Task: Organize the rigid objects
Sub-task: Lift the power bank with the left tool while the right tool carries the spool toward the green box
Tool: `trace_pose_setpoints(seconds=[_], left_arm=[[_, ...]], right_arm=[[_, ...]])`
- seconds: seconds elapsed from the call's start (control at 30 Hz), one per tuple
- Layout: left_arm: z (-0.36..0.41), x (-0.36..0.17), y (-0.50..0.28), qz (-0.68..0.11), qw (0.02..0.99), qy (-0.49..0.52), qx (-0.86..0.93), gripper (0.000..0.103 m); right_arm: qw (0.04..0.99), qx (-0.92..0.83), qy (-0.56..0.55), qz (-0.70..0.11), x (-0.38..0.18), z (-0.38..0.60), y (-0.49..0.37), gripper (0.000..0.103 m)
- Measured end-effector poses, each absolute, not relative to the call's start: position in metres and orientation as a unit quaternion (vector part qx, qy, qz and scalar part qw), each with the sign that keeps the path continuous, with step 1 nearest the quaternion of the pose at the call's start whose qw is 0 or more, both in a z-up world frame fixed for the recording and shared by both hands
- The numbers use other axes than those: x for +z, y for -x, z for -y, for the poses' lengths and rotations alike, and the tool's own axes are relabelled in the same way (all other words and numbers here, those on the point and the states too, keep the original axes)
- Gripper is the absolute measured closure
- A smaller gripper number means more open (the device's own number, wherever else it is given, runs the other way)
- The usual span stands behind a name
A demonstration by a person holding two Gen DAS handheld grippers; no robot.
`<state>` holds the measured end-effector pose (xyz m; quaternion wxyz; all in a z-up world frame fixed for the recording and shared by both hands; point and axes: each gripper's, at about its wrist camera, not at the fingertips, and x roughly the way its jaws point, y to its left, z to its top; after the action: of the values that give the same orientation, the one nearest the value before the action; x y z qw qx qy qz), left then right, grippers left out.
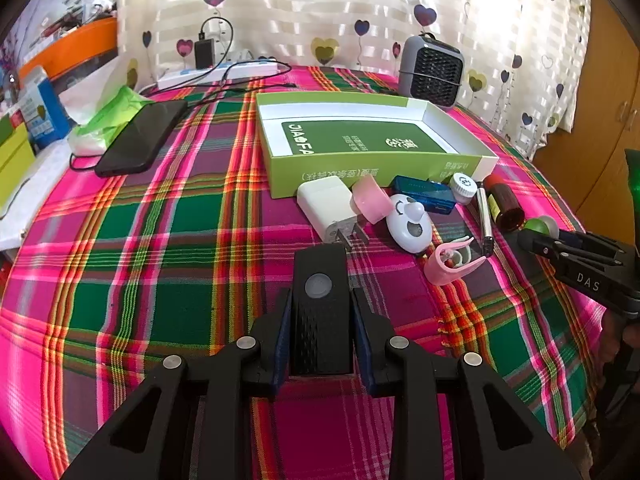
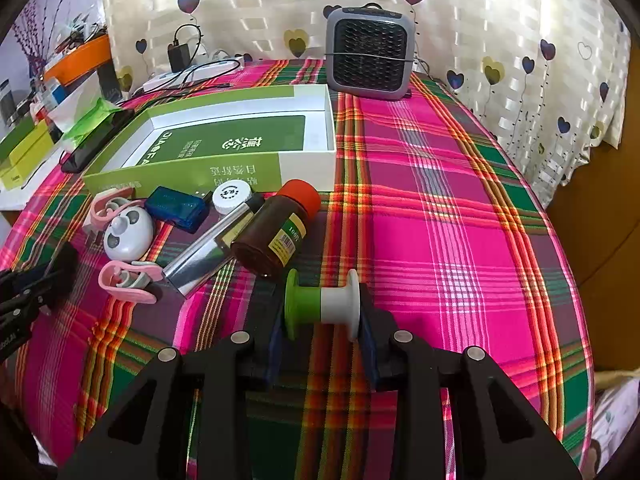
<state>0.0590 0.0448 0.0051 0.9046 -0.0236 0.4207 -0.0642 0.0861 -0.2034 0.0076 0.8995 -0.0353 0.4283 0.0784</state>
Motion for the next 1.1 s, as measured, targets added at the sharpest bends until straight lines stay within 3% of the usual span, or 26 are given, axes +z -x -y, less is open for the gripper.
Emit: trace_pose_setpoints(seconds=[0.6, 1.1], left_arm=[[-0.035, 0.051, -0.095, -0.387, 0.916, 0.022, -0.106, 0.076], [-0.04, 0.043, -0.158, -0.399, 0.911, 0.032, -0.099, 0.076]], right_arm=[[0.916, 0.116, 0.027, -0.382, 0.056, 0.186, -0.104, 0.07], [0.909, 0.148, 0.02, -0.389, 0.058, 0.156, -0.156, 0.07]])
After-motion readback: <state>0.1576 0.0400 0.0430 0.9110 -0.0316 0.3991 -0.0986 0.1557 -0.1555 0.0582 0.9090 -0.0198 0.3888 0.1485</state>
